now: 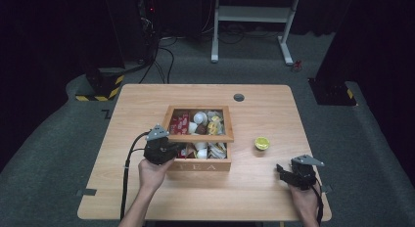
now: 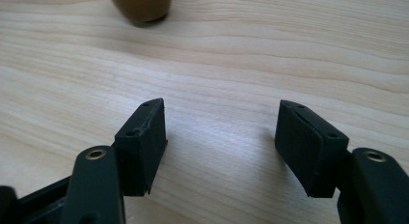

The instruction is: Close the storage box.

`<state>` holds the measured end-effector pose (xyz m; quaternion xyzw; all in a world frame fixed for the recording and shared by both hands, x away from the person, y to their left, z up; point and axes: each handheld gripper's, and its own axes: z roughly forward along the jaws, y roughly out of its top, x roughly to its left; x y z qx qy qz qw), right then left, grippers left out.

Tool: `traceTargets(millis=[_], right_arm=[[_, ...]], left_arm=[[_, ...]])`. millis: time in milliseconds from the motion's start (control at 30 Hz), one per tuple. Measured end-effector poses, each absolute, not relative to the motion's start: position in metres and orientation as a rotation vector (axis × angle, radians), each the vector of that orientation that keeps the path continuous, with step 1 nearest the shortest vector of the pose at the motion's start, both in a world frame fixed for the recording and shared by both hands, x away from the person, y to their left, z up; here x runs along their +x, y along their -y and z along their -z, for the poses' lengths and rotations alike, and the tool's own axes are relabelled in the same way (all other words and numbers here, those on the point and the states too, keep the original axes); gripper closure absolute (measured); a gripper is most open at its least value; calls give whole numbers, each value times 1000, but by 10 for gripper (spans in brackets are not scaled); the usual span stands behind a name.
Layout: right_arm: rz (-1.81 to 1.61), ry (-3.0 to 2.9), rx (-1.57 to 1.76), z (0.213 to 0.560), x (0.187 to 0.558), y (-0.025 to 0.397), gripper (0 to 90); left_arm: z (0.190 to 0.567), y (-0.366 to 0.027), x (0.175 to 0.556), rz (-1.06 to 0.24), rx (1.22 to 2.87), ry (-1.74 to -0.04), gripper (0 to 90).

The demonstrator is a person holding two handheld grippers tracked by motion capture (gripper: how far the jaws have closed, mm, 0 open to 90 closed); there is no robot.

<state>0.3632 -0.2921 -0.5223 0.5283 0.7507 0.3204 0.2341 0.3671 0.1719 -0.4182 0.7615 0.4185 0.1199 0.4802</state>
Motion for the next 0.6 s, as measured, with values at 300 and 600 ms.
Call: traceTargets(millis=[300, 600], right_arm=[[-879, -2065, 1450, 522, 364, 292, 328], [-878, -2065, 1450, 522, 364, 292, 325]], left_arm=[[426, -172, 364, -283, 1862, -1020, 900], [434, -172, 361, -277, 1871, -1027, 900]])
